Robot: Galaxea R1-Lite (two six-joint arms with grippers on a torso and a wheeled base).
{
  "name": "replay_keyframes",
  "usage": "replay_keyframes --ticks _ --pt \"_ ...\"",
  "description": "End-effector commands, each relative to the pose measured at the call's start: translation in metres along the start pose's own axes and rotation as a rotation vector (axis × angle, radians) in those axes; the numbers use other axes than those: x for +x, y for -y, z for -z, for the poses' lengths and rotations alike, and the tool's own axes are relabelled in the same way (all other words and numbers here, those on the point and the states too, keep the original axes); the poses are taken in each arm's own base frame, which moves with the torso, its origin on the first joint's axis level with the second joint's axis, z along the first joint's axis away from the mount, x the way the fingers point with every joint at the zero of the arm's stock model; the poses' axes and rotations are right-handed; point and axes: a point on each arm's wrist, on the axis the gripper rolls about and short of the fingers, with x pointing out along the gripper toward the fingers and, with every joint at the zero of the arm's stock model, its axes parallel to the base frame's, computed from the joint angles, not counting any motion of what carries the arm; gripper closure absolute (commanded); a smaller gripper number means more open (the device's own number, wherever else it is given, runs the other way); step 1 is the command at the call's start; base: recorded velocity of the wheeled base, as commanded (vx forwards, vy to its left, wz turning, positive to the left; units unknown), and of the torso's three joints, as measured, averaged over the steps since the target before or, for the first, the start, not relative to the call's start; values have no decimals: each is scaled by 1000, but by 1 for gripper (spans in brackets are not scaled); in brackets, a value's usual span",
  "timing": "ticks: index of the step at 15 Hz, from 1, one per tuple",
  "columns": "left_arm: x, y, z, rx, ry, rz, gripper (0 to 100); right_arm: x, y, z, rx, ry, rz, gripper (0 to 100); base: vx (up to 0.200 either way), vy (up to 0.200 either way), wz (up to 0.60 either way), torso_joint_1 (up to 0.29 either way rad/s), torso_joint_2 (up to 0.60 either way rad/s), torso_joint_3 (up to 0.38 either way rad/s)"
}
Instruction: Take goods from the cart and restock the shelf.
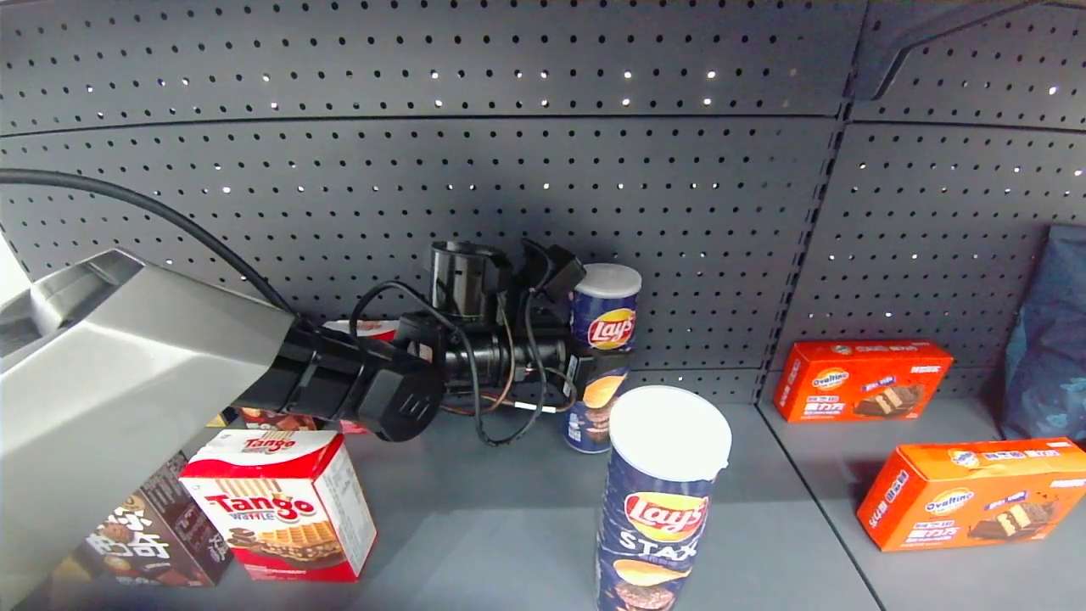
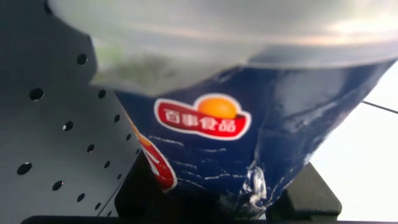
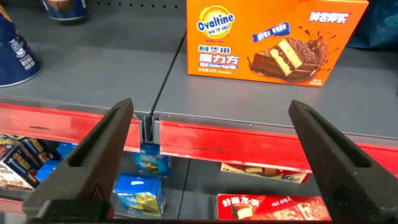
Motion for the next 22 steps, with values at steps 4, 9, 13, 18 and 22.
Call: replay_keyframes --ticks 4,9,13,18,22 --pt "3 -3 4 -4 -5 -2 100 0 0 0 0 -2 -1 0 0 0 0 0 0 0" --pt "11 -5 4 2 2 2 100 0 0 0 0 -2 -1 0 0 0 0 0 0 0" --pt "12 -4 5 0 -2 5 100 0 0 0 0 -2 -1 0 0 0 0 0 0 0" --pt "10 -1 8 -4 -12 8 0 0 0 0 0 -2 -1 0 0 0 0 0 0 0" --pt "-14 9 2 -4 -7 0 0 0 0 0 0 -2 -1 0 0 0 0 0 0 0"
